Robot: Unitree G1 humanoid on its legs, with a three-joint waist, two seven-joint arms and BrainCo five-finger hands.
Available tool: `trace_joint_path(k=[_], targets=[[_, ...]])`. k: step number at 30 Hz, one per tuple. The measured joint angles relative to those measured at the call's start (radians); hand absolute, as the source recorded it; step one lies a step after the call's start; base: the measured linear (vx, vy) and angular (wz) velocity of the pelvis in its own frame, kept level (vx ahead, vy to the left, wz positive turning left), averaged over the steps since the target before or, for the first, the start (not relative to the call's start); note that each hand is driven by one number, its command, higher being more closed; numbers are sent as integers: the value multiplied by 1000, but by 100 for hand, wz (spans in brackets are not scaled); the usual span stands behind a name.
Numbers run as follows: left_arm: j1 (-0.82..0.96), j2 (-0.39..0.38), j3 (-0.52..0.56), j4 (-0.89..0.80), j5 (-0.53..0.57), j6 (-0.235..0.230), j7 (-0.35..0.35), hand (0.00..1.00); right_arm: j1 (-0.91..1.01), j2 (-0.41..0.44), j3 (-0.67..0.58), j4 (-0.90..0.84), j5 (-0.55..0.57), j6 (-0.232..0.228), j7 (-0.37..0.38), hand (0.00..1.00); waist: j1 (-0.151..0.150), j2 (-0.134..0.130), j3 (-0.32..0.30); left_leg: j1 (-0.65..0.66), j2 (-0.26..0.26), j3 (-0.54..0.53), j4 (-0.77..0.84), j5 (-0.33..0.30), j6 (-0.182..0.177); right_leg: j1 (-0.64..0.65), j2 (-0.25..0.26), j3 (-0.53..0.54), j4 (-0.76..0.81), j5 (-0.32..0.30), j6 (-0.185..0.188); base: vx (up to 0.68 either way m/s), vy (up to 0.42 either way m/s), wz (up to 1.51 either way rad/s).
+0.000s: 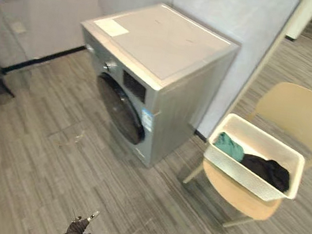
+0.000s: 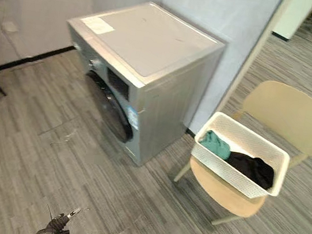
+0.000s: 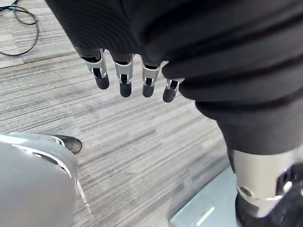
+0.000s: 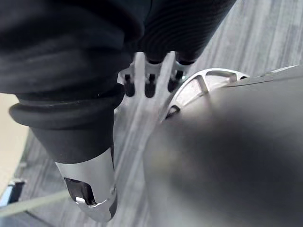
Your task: Pick up the laundry basket with both hands and put the clothes into the washing machine.
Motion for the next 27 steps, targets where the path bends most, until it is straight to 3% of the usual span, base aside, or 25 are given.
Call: trace_joint_path(k=[1, 2, 3, 4, 5, 6, 7, 8, 9, 10, 12, 13, 15, 17, 19, 21, 22, 24, 27], targets=[[6, -14, 2, 0, -25, 0, 9, 0, 17, -11, 19, -36, 13, -2, -7, 0, 4, 5, -2, 9, -14, -31, -24, 13, 20, -33, 2, 133, 47, 66, -84, 10, 217, 84], [13, -17, 3, -1, -28, 0, 10, 0, 17, -10, 27, -49, 21, -2, -8, 0, 6, 17, -9, 23, -18, -45, -36, 24, 29, -54, 9, 211, 88, 76, -90, 77, 188, 57], [26, -19, 8, -1, -29, 0, 15, 0, 14, 3, 55, -63, 41, -8, -6, 0, 6, 23, -7, 44, -3, -72, -51, 30, 33, -103, 61, 360, 188, -43, 6, 122, 43, 37], [26, -9, 16, -2, -30, 1, 25, 0, 5, 25, 78, -73, 57, -20, -3, 0, 6, 11, -8, 48, 12, -85, -56, 33, 29, -136, 143, 444, 265, -184, 61, 124, -13, 33], [25, -4, 22, -3, -30, -1, 33, 0, -10, 49, 100, -77, 75, -31, 3, 0, 8, -4, -11, 50, 21, -88, -64, 35, 24, -171, 228, 490, 310, -295, 69, 96, -99, 20], [22, -6, 31, -2, -30, -2, 34, 0, -30, 74, 117, -78, 86, -42, 10, 0, 7, -20, -13, 51, 23, -91, -73, 36, 24, -201, 303, 518, 317, -363, 83, 99, -176, 17], [6, -31, 55, 1, -25, 0, 32, 0, -47, 101, 138, -79, 104, -51, 26, 0, 6, -38, -9, 64, 19, -91, -82, 36, 21, -213, 414, 529, 244, -433, 83, 75, -206, 19], [-3, -47, 60, 3, -23, 0, 30, 0, -52, 104, 144, -78, 106, -57, 30, 0, 8, -45, -11, 58, 12, -92, -81, 37, 16, -190, 437, 531, 191, -462, 46, 92, -195, 52], [-12, -65, 82, -3, -16, -1, 24, 0, -50, 94, 119, -79, 108, -64, 38, 0, 10, -19, -19, 64, 14, -96, -94, 66, 15, -148, 440, 493, 175, -455, 53, 98, -126, 106], [-24, -89, 98, -10, -15, -5, 9, 0, -29, 84, 94, -81, 109, -69, 39, 0, -10, -7, -21, 60, 4, -97, -101, 101, 39, -144, 452, 553, 213, -452, 47, 132, -93, 136], [-37, -116, 108, -4, -16, -10, 5, 0, 8, 63, 88, -72, 109, -71, 42, 0, -28, 8, -29, 66, 12, -113, -107, 107, 41, -115, 464, 600, 206, -454, 32, 149, -57, 140], [-47, -137, 144, -2, -18, -9, 5, 0, 20, 54, 80, -48, 109, -65, 41, 0, -13, 17, -35, 67, 28, -106, -105, 111, 35, -80, 472, 573, 179, -456, 30, 168, -60, 95], [-43, -136, 177, -2, -24, -10, 7, 0, 13, 55, 82, -33, 89, -58, 45, 0, -5, 16, -33, 50, 34, -92, -68, 124, 15, -51, 478, 561, 159, -456, 30, 106, -79, 49], [-45, -135, 216, -15, -50, -11, 7, 0, 8, 56, 85, -31, 56, -50, 48, 0, -10, 3, -29, -20, 36, -76, 74, 119, 8, -10, 469, 534, 113, -456, 30, 28, -46, 42], [-36, -143, 278, -42, -54, -11, 5, 0, 6, 51, 99, -42, 29, -37, 63, 0, 7, 5, -25, -169, 63, -48, 357, 128, -21, 28, 466, 523, 63, -456, 30, -6, -11, 7], [-24, -144, 307, -43, -52, -9, 7, 0, 8, 53, 104, -65, 29, -37, 63, 0, 7, 8, -25, -204, 94, -7, 438, 139, -39, 40, 451, 525, 43, -457, 31, -23, 75, -14], [-12, -144, 329, -42, -51, -4, 7, 0, 6, 55, 104, -77, 30, -38, 62, 0, 6, 9, -25, -217, 146, 58, 481, 110, -5, 36, 442, 533, 32, -457, 32, -46, 122, -28], [6, -135, 347, -42, -45, 9, 10, 0, 6, 60, 105, -92, 31, -38, 60, 0, 8, -9, -31, -204, 206, 104, 424, 77, 49, 18, 407, 558, 36, -462, 58, -37, 148, -34], [6, -122, 368, -42, -45, 10, 16, 0, 7, 46, 113, -101, 30, -41, 58, 0, 4, -33, -34, -184, 264, 73, 211, 83, 52, -28, 327, 606, 60, -472, 121, 47, 407, -14]])
